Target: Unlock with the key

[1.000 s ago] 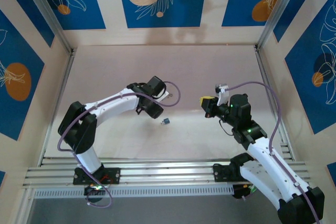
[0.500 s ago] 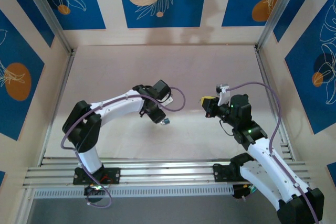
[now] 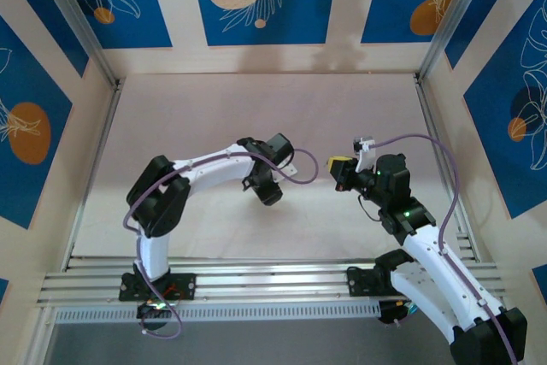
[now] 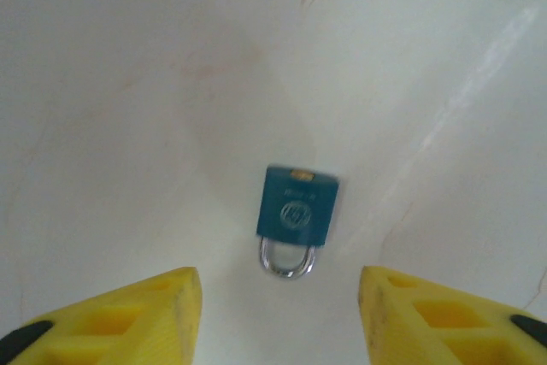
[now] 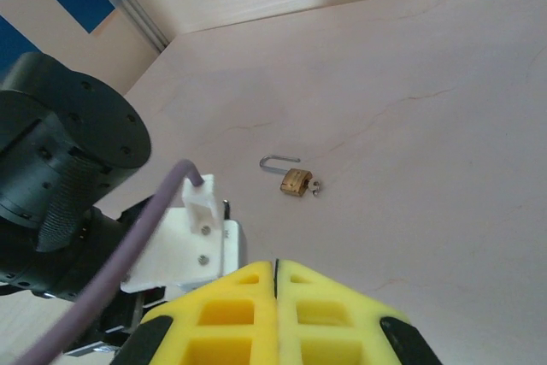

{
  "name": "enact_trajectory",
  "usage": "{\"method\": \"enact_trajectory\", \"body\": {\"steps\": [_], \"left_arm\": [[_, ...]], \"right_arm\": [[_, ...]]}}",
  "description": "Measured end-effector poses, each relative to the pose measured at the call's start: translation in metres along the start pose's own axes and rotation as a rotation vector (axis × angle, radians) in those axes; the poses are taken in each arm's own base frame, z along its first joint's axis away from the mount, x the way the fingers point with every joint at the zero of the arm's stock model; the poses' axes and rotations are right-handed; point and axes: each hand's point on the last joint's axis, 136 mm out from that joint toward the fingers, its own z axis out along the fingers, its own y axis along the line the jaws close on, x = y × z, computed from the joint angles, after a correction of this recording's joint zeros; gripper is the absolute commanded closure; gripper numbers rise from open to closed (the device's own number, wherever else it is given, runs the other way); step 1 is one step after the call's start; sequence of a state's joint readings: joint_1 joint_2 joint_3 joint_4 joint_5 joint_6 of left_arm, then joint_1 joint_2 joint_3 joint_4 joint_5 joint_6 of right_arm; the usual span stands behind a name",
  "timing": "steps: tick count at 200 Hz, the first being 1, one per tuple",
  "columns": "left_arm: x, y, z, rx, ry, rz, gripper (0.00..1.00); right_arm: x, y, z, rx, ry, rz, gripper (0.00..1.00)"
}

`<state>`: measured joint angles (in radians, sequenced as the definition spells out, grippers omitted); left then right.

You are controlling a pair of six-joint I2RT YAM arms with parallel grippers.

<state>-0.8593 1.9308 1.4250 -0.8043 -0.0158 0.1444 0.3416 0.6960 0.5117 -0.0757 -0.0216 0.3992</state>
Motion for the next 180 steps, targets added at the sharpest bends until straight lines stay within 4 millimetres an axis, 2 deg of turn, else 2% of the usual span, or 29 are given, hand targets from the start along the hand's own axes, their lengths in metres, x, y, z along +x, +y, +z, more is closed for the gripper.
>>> {"method": "enact_trajectory", "body": {"steps": [75, 116, 155, 180], "left_arm": [[0.004, -0.007, 0.017, 0.035, 0.046, 0.021, 0.56], [0.009, -0.007, 0.028, 0.038, 0.077, 0.027, 0.57], [0.006, -0.009, 0.028, 0.046, 0.070, 0.022, 0.61], [-0.004, -0.013, 0.024, 0.074, 0.045, -0.012, 0.63]], "right_arm": [[-0.003, -0.004, -0.003, 0.012, -0.016, 0.007, 1.00], [0.002, -0.008, -0.002, 0.023, -0.005, 0.014, 1.00], [0.002, -0.009, -0.002, 0.023, -0.006, 0.019, 1.00], [0.004, -0.010, -0.002, 0.023, -0.004, 0.027, 1.00]]}}
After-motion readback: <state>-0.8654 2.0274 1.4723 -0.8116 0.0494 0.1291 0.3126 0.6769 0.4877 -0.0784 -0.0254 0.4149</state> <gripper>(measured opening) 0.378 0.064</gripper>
